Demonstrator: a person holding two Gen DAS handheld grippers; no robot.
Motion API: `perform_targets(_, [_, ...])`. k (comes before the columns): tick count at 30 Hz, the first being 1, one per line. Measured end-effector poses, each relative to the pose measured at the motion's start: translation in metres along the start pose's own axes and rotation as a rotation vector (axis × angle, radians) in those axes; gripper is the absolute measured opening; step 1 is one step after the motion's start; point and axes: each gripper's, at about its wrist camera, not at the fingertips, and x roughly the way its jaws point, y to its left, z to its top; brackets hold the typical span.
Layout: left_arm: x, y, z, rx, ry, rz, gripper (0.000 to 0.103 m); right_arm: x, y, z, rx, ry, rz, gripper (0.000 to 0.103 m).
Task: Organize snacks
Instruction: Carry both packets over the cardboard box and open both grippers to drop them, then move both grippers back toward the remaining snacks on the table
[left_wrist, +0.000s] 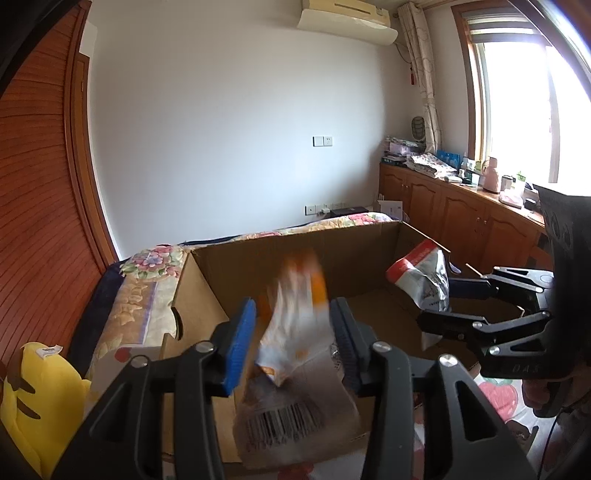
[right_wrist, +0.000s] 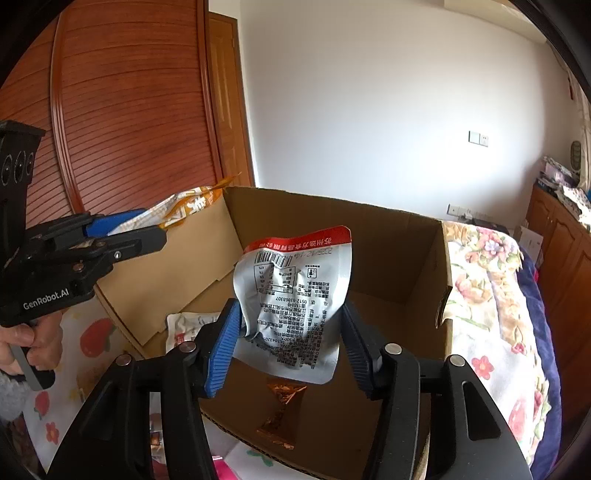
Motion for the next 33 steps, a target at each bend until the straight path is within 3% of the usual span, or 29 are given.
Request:
perform_targets(13, [-0.015, -0.004, -0.008, 0.013, 0.006, 0.008, 0.056, -0.002, 0.0, 0.001, -0.008, -0.002, -0.01, 0.06])
perform_targets(22, [-0.052, -0.002, -0.02, 0.036, 0.011, 0.03, 0.057, -0.046, 0.012, 0.0, -0.004, -0.013, -0.009, 0.06])
perform_targets(33, [-0.085, 0.001, -0.077, 0.014, 0.088, 0.04, 0.057, -0.105, 0.024, -0.048, 0.041, 0.04, -0.056, 0.061])
